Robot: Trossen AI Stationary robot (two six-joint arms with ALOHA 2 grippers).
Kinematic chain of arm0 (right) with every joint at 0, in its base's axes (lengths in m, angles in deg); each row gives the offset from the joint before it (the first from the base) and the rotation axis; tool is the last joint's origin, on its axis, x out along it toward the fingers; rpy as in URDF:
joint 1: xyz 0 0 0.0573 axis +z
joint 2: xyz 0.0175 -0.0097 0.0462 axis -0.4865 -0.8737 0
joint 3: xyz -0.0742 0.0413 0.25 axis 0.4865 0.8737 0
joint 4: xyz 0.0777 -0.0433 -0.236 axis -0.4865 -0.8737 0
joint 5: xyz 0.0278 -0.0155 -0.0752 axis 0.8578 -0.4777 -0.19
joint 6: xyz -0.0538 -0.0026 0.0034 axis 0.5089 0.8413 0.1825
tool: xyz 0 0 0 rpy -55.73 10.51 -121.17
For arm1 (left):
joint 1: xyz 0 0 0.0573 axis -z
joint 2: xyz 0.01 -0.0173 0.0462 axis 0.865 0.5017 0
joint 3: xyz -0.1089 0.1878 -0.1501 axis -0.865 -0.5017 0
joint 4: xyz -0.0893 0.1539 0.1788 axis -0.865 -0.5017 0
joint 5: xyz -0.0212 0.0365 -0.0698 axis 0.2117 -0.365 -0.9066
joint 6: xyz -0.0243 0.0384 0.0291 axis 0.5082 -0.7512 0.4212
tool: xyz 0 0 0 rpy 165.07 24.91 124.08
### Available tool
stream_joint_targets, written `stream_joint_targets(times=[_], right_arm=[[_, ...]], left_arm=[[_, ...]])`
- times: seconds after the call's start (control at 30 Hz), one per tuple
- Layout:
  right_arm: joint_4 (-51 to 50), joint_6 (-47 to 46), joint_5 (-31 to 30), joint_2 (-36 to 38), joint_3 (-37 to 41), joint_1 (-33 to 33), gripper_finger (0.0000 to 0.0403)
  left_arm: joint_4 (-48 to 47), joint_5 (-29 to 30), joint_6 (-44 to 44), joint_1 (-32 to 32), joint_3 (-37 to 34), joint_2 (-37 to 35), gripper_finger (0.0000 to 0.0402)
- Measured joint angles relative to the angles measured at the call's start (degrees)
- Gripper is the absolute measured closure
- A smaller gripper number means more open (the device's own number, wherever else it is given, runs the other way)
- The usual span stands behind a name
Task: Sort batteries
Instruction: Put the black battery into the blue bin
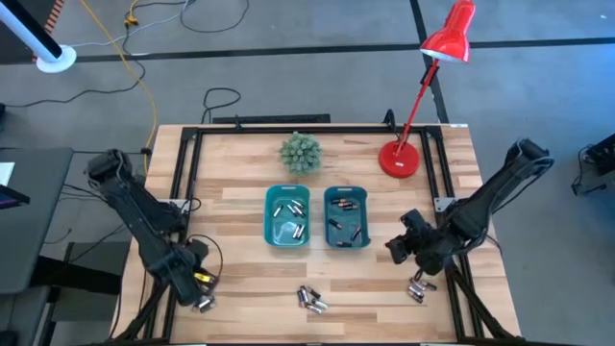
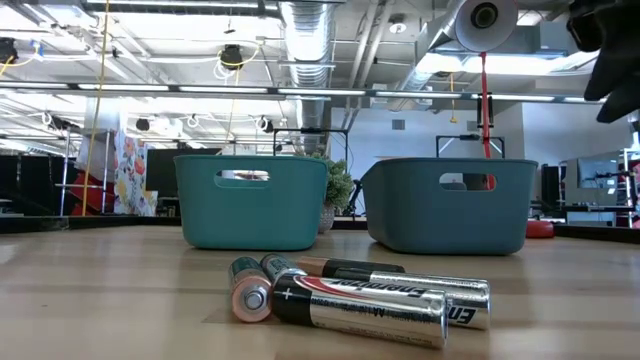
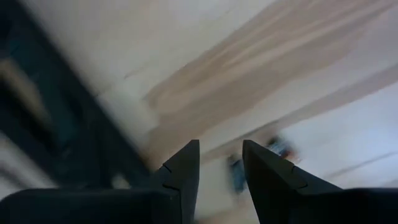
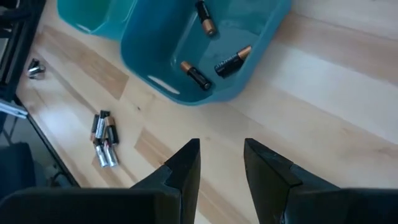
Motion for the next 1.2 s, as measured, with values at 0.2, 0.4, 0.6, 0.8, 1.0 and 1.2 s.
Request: stream_joint_targets(times=[0.2,0.4,0.6,0.8,1.0,1.2], right_arm=[[7.38,0.44,0.04,-7.62,0.0,-0.56,0.0262],[15.58,0.39,0.17,-14.81,0.0,0.3,0.0262],[20.9,0.39,0.28,-19.17,-0.02,0.3,0.0262],[22.11,0.38,0.45,-20.38,-0.02,0.3,0.0262],[22.06,0.39,0.45,-20.33,-0.02,0.3,0.0262],[22.06,0.39,0.56,-20.29,-0.02,0.3,0.0262]], left_arm=[[11.05,-6.79,-2.2,0.02,-5.89,-0.19,0.0285],[18.0,-11.77,-3.06,0.0,-10.29,0.98,0.0285],[22.88,-13.6,-3.92,-0.04,-11.73,1.21,0.0285],[27.19,-15.42,-3.77,-0.53,-11.62,4.89,0.0285],[28.29,-18.41,-6.25,-1.92,-11.61,9.34,0.0285],[28.17,-18.54,-6.11,-2.67,-11.62,9.81,0.0285]])
